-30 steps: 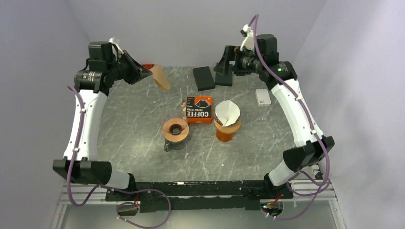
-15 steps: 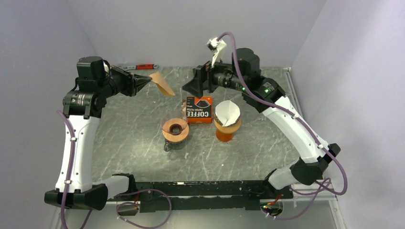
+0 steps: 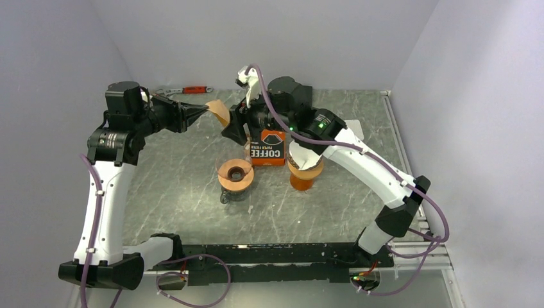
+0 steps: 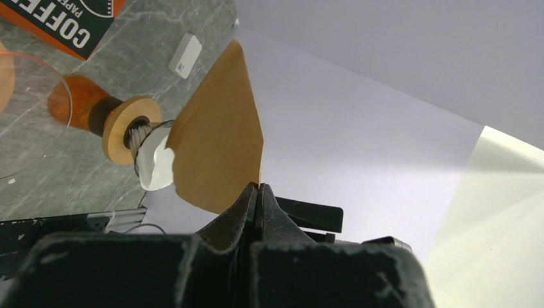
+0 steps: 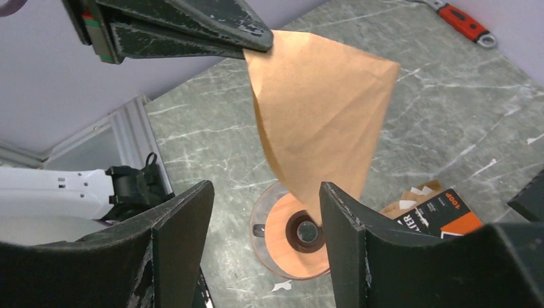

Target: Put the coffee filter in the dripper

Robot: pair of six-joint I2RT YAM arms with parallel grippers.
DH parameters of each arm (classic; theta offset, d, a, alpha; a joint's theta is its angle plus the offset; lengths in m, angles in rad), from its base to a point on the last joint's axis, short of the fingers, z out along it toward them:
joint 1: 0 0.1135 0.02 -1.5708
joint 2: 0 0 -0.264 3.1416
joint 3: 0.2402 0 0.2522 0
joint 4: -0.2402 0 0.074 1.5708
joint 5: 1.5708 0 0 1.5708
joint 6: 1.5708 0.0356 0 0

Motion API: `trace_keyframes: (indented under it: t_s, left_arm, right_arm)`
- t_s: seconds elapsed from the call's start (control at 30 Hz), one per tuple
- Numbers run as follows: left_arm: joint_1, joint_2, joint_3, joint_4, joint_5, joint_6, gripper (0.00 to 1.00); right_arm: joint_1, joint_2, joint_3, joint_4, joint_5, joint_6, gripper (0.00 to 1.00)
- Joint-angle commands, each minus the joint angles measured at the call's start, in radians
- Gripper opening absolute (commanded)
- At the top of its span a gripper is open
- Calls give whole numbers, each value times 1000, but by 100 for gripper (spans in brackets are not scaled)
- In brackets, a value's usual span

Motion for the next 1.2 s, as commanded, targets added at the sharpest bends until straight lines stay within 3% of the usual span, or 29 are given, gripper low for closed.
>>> trace_keyframes:
  t_s: [0.0, 0.67, 1.0, 1.17]
  left_arm:
    - [-6, -24, -18, 75, 46, -32, 0]
    - [-7, -24, -2, 86, 79, -49, 0]
    - [-7, -43, -27, 96, 75, -72, 0]
    - [-7, -51, -47, 115, 79, -87, 0]
  right_arm:
    - [-2, -4, 67, 9, 68, -13, 64]
    - [3, 13, 69, 28, 176, -15, 45]
    - [64, -31, -5, 126, 308, -108, 40]
    - [103, -55, -58, 180, 401, -137, 33]
